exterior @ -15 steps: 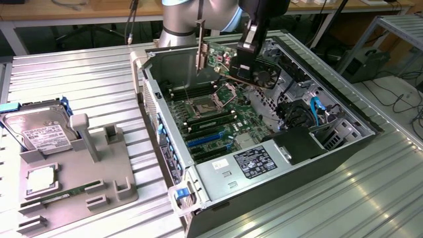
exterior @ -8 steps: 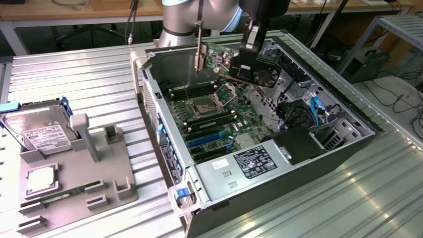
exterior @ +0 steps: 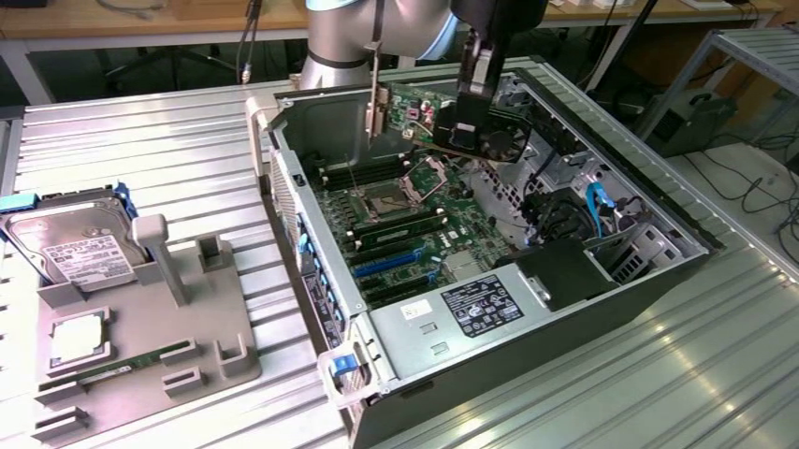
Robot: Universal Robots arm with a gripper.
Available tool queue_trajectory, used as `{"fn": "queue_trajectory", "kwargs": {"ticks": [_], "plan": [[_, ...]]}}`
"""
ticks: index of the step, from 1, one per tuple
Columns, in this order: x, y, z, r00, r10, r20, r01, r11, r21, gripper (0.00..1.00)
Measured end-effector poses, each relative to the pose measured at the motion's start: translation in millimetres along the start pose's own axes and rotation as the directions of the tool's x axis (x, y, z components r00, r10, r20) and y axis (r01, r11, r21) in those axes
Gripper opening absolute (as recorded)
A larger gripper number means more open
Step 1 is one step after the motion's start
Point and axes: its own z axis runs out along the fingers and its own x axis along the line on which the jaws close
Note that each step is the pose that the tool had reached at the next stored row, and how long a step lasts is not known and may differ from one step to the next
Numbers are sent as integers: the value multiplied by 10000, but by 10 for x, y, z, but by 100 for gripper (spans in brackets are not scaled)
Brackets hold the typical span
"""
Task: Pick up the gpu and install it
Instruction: 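Insert the gpu into the slot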
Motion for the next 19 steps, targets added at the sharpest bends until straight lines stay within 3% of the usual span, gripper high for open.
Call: {"fn": "queue_trajectory", "kwargs": {"ticks": [8, 19], "plan": [[0, 0, 0, 9979, -646, 48, 646, 9979, -23, 27], [0, 0, 0, 9863, -1642, 125, 1643, 9864, -52, 27]]}}
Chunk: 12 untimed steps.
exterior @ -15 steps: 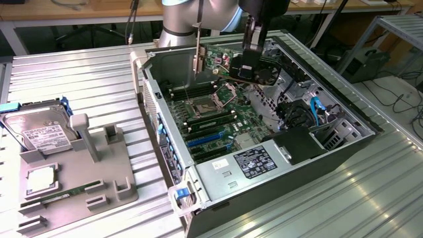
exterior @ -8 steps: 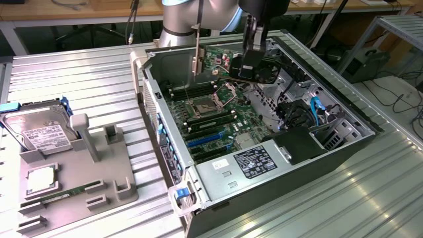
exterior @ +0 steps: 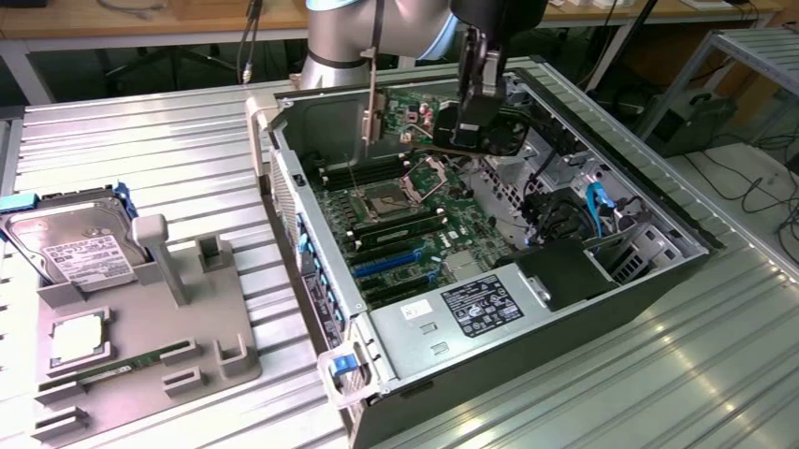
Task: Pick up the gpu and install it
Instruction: 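Insert the gpu into the slot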
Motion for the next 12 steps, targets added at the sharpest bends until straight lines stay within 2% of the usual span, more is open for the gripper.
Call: {"fn": "queue_trajectory", "kwargs": {"ticks": [7, 12], "plan": [[0, 0, 0, 9963, -858, 64, 858, 9963, -30, 27], [0, 0, 0, 9879, -1545, 118, 1545, 9880, -50, 27]]}}
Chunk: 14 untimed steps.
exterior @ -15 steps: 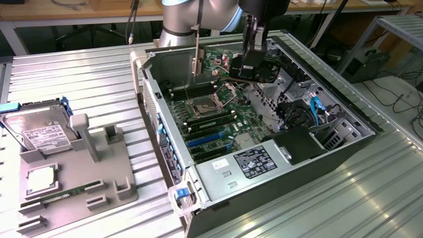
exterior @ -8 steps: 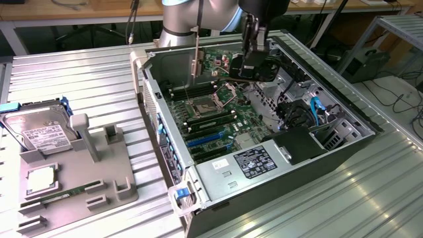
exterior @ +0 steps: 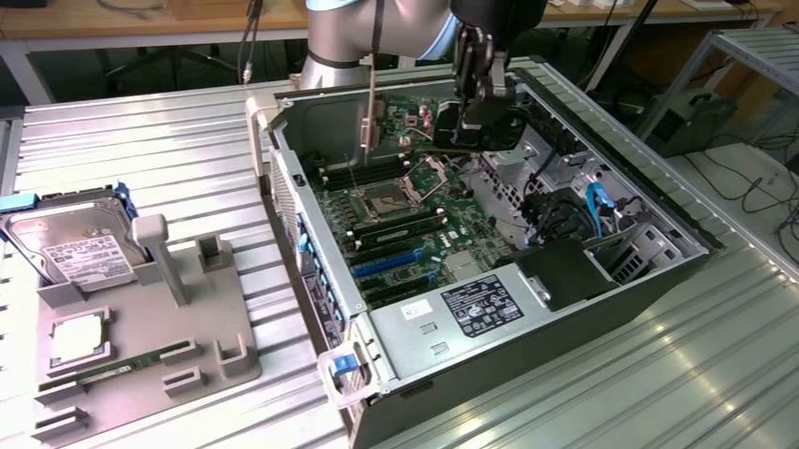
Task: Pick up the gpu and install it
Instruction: 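Insert the gpu into the slot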
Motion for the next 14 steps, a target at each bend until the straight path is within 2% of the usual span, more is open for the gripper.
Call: {"fn": "queue_trajectory", "kwargs": {"ticks": [3, 8, 10, 14], "plan": [[0, 0, 0, 9988, -496, 37, 496, 9988, -18, 27], [0, 0, 0, 9914, -1307, 99, 1308, 9914, -43, 27], [0, 0, 0, 9871, -1595, 121, 1595, 9872, -51, 27], [0, 0, 1, 9730, -2301, 178, 2303, 9731, -67, 27]]}}
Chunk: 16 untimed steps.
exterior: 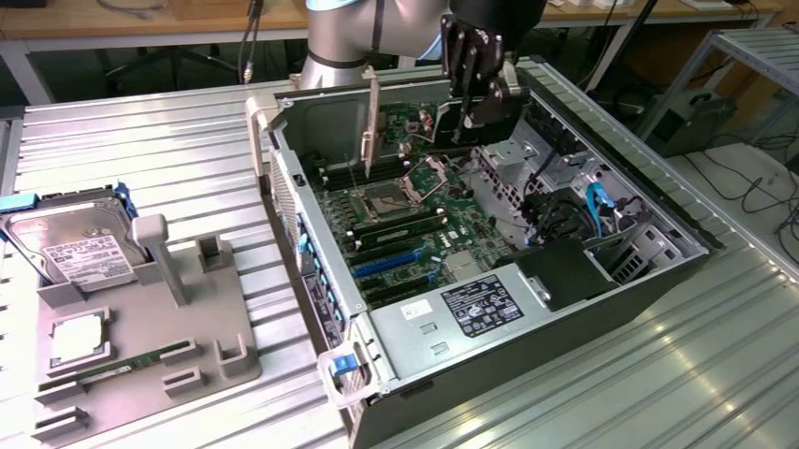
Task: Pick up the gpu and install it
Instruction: 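Insert the gpu into the slot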
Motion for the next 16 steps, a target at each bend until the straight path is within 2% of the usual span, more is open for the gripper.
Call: {"fn": "queue_trajectory", "kwargs": {"ticks": [4, 8, 15, 16], "plan": [[0, 0, 1, 9983, -585, 44, 585, 9983, -20, 27], [1, 1, 8, 9971, -762, 56, 763, 9971, -56, 27], [2, 3, 48, 9967, -811, 54, 812, 9965, -201, 27], [3, 4, 59, 9967, -815, 54, 816, 9964, -236, 27]]}}
